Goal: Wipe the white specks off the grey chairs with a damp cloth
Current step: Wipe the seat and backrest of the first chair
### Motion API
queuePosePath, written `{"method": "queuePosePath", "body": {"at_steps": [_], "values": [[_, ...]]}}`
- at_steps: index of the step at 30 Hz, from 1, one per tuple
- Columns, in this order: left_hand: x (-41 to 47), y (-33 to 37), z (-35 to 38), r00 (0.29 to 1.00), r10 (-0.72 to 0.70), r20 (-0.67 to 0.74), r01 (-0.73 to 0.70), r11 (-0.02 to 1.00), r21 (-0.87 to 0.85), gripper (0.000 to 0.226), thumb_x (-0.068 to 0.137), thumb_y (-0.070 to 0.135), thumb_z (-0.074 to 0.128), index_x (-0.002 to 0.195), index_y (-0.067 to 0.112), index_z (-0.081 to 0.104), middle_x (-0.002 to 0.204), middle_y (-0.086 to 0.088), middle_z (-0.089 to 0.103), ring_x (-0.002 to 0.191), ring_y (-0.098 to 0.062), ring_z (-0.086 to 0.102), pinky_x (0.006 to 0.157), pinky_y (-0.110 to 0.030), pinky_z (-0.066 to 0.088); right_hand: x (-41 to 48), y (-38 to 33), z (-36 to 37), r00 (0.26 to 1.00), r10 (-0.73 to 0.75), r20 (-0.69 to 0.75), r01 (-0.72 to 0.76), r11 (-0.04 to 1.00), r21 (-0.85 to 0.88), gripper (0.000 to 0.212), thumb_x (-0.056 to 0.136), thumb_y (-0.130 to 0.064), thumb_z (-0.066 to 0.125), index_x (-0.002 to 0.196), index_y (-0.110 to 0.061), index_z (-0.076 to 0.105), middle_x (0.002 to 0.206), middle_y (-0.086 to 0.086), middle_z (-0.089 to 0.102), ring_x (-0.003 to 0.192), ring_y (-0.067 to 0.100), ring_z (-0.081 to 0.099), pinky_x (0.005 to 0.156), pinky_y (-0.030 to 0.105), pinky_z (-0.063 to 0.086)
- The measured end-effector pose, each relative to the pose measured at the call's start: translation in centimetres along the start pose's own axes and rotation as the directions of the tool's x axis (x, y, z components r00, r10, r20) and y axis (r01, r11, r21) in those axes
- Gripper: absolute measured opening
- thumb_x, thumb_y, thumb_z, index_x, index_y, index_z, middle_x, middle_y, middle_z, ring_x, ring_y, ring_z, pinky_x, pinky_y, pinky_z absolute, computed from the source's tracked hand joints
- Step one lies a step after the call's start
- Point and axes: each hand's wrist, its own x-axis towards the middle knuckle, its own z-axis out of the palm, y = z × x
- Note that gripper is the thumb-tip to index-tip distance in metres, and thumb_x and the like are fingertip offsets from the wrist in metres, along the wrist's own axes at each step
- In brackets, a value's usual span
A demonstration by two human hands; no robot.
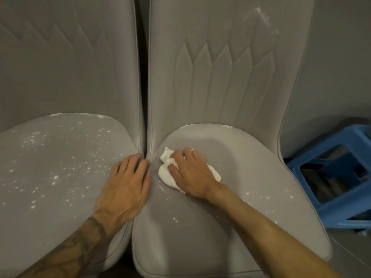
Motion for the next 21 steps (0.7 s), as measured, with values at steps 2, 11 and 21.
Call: {"method": "queuePosePath", "body": {"at_steps": [2, 11, 21], "values": [[-0.1, -0.1, -0.1, 1.0, -0.004, -0.006, 0.005, 1.0, 0.006, 0.042, 0.104, 0.037, 0.032, 0.124, 0.015, 0.061, 0.137, -0.011, 0.057, 0.125, -0.03, 0.055, 0.109, -0.049, 0.044, -0.1, 2.5, -1.4, 1.0, -0.004, 0.024, 0.004, 1.0, -0.018, 0.035, 0.1, -0.046, 0.035, 0.116, -0.017, 0.047, 0.107, 0.01, 0.05, 0.092, 0.033, 0.048, 0.081, 0.043, 0.037], [0.0, 0.5, -0.4, 1.0, 0.0, -0.018, 0.001, 1.0, 0.007, 0.04, 0.104, 0.036, 0.034, 0.122, 0.014, 0.062, 0.134, -0.012, 0.059, 0.122, -0.032, 0.057, 0.107, -0.05, 0.046, -2.1, 6.2, -2.3, 0.93, 0.355, -0.099, -0.368, 0.907, -0.203, 0.04, 0.101, -0.042, 0.029, 0.123, -0.014, 0.047, 0.118, 0.012, 0.05, 0.1, 0.033, 0.049, 0.085, 0.042, 0.04], [0.1, 0.8, -1.0, 0.999, -0.029, 0.018, 0.029, 1.0, -0.01, 0.046, 0.103, 0.04, 0.033, 0.124, 0.012, 0.062, 0.136, -0.013, 0.059, 0.123, -0.033, 0.055, 0.107, -0.051, 0.044, -5.5, 11.7, -6.2, 0.831, 0.549, -0.087, -0.556, 0.819, -0.145, 0.034, 0.103, -0.037, 0.04, 0.125, -0.012, 0.048, 0.121, 0.016, 0.05, 0.106, 0.035, 0.048, 0.092, 0.044, 0.04]]}}
